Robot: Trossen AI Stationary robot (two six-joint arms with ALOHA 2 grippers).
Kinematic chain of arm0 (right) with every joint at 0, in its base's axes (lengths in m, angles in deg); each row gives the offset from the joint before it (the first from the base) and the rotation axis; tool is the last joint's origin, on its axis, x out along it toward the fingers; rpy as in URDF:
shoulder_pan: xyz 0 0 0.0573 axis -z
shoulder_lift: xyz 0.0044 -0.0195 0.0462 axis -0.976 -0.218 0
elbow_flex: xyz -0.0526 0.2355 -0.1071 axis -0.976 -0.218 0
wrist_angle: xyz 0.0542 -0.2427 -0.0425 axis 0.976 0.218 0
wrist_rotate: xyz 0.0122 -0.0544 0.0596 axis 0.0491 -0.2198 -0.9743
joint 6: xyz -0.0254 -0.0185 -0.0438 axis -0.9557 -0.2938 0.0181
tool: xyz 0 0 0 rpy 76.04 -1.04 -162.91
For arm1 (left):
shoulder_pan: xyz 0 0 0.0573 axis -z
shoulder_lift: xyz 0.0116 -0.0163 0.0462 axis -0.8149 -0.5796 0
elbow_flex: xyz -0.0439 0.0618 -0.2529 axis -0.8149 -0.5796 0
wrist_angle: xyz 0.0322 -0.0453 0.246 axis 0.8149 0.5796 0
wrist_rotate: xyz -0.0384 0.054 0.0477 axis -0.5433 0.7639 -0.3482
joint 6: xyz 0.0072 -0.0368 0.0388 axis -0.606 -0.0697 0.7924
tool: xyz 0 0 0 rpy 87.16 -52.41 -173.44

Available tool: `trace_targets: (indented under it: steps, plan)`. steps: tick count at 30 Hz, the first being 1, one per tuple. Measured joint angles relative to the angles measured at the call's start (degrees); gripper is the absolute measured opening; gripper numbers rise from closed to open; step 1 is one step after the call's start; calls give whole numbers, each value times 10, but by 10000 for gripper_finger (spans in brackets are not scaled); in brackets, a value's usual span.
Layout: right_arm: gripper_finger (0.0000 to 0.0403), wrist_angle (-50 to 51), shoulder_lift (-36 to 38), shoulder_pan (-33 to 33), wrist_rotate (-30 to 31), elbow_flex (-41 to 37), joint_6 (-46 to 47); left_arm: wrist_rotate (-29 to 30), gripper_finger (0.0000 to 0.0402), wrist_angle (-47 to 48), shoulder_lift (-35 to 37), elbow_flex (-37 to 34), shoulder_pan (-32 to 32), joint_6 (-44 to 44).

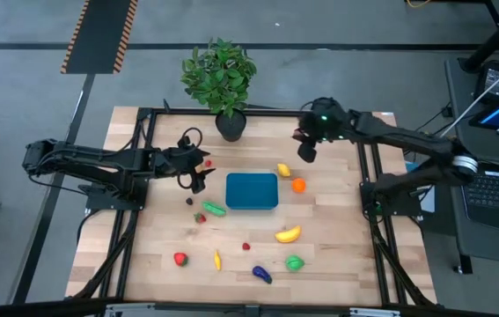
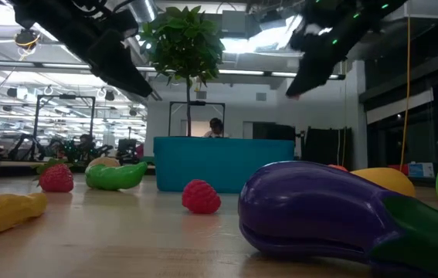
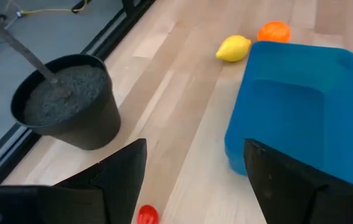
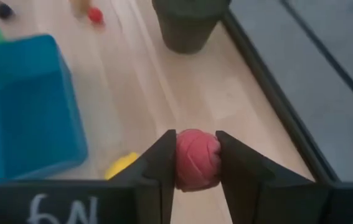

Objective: Pick and placing Produce into tupperware
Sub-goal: Put the pink apricot into the blue bin

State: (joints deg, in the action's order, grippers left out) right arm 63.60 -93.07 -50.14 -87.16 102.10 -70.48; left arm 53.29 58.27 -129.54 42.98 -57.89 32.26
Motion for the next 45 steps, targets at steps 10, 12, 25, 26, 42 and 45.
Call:
trace_targets:
  steps: [10, 12, 25, 26, 42, 45]
  plan:
    - [97, -190, 194, -60, -23, -211, 25, -23, 261, -152, 0, -53, 42, 30]
    - [100, -242, 222, -70, -56, -253, 28, -36, 261, -185, 0, -66, 49, 30]
    - [100, -334, 261, -117, -194, -333, 26, -162, 261, -348, 0, -116, 64, 88]
    - [102, -337, 258, -121, -194, -333, 25, -162, 261, -349, 0, -118, 64, 87]
    - [106, -399, 170, -136, -175, -329, 43, -161, 261, -345, 0, -122, 64, 70]
    - [109, -397, 150, -136, -175, -310, 43, -161, 261, -345, 0, -122, 64, 70]
